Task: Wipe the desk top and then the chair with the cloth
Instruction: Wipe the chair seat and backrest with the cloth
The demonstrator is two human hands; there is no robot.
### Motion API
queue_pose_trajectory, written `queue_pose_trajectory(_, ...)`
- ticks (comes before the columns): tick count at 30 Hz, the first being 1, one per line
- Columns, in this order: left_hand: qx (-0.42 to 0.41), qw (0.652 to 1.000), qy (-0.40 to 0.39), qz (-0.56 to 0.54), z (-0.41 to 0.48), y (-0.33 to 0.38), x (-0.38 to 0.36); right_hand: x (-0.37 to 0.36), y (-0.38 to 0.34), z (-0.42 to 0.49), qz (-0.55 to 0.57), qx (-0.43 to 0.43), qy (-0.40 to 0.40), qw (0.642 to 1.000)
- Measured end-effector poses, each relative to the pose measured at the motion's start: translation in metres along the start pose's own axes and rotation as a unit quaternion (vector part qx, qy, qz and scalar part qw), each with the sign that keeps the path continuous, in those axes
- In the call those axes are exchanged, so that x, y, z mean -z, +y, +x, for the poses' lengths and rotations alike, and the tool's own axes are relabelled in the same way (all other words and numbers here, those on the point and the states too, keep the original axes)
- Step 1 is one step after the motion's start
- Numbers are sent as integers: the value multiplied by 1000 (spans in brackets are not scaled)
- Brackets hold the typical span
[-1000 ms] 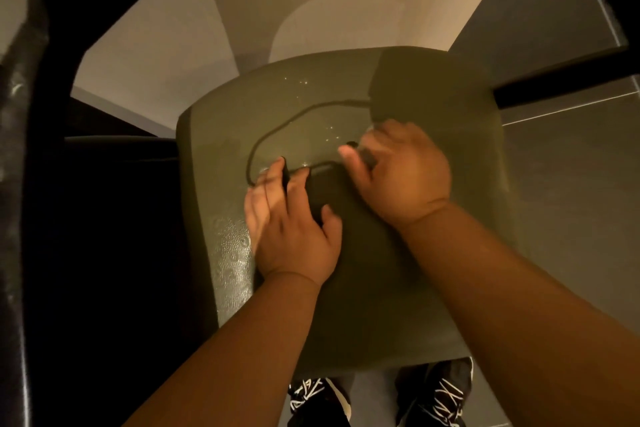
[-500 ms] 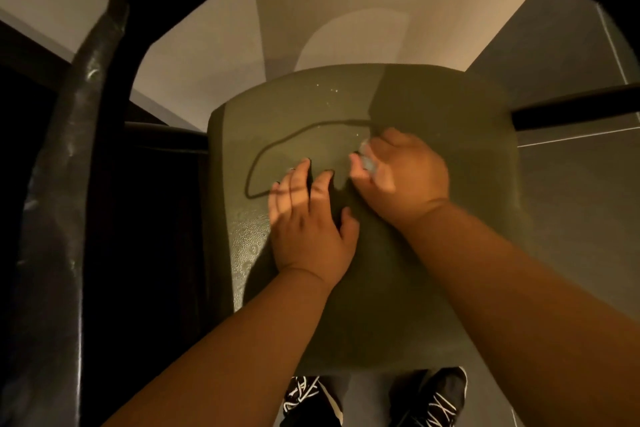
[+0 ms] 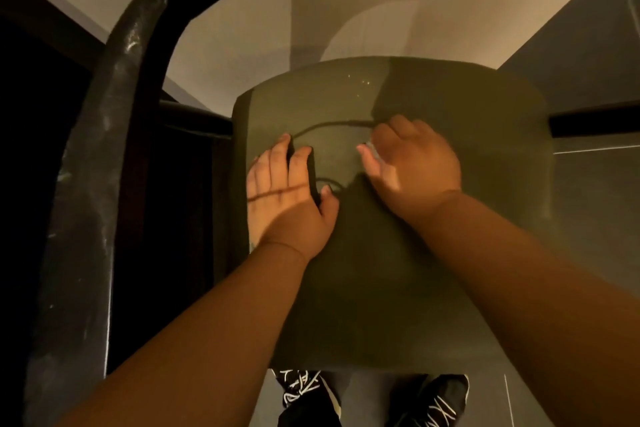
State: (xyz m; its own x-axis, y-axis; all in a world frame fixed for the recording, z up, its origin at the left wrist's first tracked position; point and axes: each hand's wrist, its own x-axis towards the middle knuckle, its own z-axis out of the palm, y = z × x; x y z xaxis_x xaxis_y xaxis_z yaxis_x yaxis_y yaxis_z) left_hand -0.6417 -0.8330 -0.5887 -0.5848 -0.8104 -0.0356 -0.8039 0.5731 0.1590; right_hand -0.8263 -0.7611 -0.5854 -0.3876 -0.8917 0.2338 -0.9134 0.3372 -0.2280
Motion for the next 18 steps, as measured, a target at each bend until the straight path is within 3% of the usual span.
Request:
queue_pose_trajectory(3,0,1000,3,2,3,1,1,15,19,2,-52,-92,-33,994)
queue_pose_trajectory(5,5,1000,8,2,3,1,0,21,21,8,-28,-126,-11,992)
queue_pose_trajectory(9,4,1000,27,-14,3,-3,-3,-2,-27,16,84,-17,9,996)
queue_pose_trajectory(13,2,999,34,-36,2,-4,-6,-24,-46,20,78,45,2,996)
queue_pose_trajectory(18,-5,999,35,-23,1,-3,-5,0,-2,16,-2,-65,1,998)
